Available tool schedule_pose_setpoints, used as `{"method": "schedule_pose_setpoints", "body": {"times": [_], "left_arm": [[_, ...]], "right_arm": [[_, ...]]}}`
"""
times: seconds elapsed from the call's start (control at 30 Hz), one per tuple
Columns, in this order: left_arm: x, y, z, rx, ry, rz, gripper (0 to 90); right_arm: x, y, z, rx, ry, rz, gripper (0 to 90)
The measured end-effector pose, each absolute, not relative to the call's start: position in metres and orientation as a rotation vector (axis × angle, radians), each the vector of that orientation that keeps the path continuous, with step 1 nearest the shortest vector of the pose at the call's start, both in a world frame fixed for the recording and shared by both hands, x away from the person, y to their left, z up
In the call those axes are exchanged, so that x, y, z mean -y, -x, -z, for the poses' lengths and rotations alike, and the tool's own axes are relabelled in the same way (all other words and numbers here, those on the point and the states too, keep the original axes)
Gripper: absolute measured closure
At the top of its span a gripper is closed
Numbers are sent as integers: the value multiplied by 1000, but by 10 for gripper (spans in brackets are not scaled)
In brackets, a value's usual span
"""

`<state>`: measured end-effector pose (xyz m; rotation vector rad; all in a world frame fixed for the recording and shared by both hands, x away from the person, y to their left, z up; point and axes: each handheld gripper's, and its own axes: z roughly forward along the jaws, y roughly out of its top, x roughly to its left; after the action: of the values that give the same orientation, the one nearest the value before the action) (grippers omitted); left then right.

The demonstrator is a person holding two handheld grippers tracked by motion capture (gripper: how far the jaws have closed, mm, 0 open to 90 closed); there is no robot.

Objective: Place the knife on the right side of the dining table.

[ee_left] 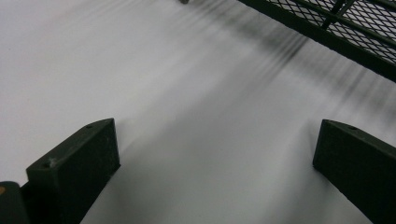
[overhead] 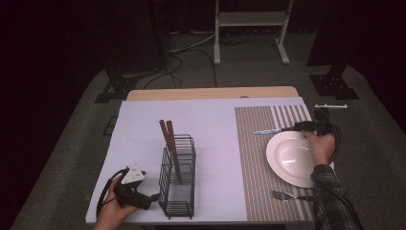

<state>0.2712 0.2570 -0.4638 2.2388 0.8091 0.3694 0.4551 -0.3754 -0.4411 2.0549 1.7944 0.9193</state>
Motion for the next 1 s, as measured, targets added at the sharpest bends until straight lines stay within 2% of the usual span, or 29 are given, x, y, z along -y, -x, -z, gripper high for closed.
{"method": "schedule_pose_setpoints", "body": {"times": [0.37, 0.8, 0.93, 1.0], "left_arm": [[-257, -271, 464, -810, -2241, -366, 0], [-257, -271, 464, -810, -2238, -369, 0], [-257, -271, 464, -809, -2238, -370, 0], [-257, -271, 464, -809, -2238, -370, 0]], "right_arm": [[371, -457, 441, -1808, -2044, -873, 363], [369, -442, 419, -1772, -1957, -1045, 205], [354, -435, 408, -1819, -1847, -1090, 97], [345, -430, 404, -1845, -1797, -1098, 10]]}}
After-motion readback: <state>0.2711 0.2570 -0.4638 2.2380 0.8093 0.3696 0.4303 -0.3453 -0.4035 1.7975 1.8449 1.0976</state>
